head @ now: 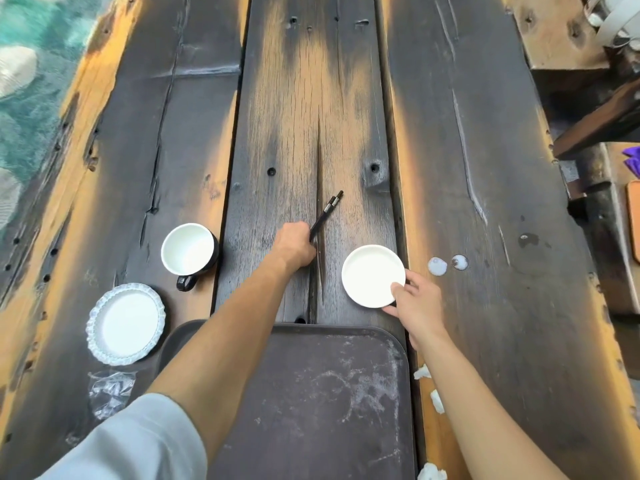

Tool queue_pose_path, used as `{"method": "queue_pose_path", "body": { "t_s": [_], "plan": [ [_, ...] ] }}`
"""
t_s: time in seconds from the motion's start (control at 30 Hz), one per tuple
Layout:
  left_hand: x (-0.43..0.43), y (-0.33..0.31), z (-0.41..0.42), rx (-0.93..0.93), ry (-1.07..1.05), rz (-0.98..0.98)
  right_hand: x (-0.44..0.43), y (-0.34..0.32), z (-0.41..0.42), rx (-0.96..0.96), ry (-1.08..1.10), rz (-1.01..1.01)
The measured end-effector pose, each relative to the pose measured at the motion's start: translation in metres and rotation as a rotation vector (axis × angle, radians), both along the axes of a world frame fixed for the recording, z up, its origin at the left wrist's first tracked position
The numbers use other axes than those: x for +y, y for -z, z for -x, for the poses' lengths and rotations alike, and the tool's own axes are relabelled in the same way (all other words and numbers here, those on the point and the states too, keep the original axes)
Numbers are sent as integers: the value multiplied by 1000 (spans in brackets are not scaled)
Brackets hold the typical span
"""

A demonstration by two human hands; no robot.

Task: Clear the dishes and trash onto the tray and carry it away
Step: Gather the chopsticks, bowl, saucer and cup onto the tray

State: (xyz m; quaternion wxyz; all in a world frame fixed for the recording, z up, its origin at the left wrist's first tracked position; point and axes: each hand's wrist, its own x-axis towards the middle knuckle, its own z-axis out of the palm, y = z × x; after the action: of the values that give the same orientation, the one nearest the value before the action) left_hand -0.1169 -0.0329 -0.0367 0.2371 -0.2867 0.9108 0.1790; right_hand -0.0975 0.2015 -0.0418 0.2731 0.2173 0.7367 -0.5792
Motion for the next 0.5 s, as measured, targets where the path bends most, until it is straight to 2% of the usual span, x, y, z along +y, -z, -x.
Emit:
{"method": "queue_pose_path", "body": {
  "t_s": [0.2,0.37,0.5],
  "plan": [
    [-21,-24,-31,41,163,33,15,-22,-14,16,-8,2],
    [-27,-28,-90,32,392,35,23,-42,-38,-7,73,72],
    [-21,-21,-147,31,545,-8,29,-54,-69,-6,124,55]
  ]
}}
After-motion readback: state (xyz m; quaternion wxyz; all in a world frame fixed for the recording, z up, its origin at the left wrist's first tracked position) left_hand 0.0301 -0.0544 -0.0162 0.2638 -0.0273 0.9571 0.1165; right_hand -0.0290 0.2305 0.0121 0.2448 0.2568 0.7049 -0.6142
